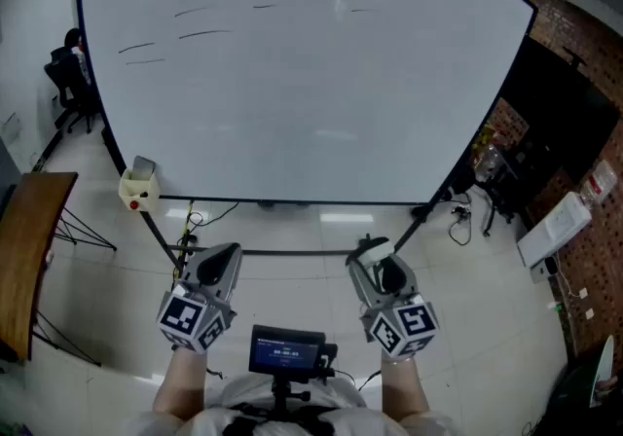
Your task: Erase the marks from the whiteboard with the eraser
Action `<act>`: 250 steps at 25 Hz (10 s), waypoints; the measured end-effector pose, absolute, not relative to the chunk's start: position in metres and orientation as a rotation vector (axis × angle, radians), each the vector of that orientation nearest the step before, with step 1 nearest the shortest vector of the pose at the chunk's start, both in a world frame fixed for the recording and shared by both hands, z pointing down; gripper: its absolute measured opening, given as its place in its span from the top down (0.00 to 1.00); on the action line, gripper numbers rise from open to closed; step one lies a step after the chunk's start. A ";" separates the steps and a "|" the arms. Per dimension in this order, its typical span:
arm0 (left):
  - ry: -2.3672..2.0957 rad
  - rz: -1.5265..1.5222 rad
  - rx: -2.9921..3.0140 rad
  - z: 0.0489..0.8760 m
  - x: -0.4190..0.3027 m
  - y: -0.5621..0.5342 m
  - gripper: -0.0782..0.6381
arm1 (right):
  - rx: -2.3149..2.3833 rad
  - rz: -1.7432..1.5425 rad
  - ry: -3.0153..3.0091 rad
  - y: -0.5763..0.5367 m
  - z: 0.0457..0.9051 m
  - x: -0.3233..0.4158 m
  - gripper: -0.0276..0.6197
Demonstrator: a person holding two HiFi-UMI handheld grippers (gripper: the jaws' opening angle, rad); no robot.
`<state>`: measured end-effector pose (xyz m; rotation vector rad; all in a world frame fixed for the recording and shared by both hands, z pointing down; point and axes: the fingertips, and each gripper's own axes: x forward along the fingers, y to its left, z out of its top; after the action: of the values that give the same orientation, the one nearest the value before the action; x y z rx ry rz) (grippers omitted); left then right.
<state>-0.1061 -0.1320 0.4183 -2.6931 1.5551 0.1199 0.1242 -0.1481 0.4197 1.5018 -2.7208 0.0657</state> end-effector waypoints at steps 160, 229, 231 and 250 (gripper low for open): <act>1.471 0.053 -2.603 0.373 -0.069 -0.294 0.88 | 1.512 -0.145 -2.735 -0.327 0.367 0.048 0.55; 1.591 0.058 -2.619 0.405 -0.036 -0.124 0.88 | 1.351 0.074 -2.817 -0.140 0.418 0.080 0.56; 1.591 0.058 -2.624 0.406 -0.038 -0.126 0.88 | 1.351 0.077 -2.817 -0.141 0.418 0.079 0.56; 1.578 0.065 -2.657 0.414 -0.046 -0.145 0.88 | 1.375 0.067 -2.800 -0.154 0.416 0.073 0.56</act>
<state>-0.0456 -0.1451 0.4136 -2.6568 1.5778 0.0651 0.0732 -0.1538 0.4158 1.3750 -2.8004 0.0670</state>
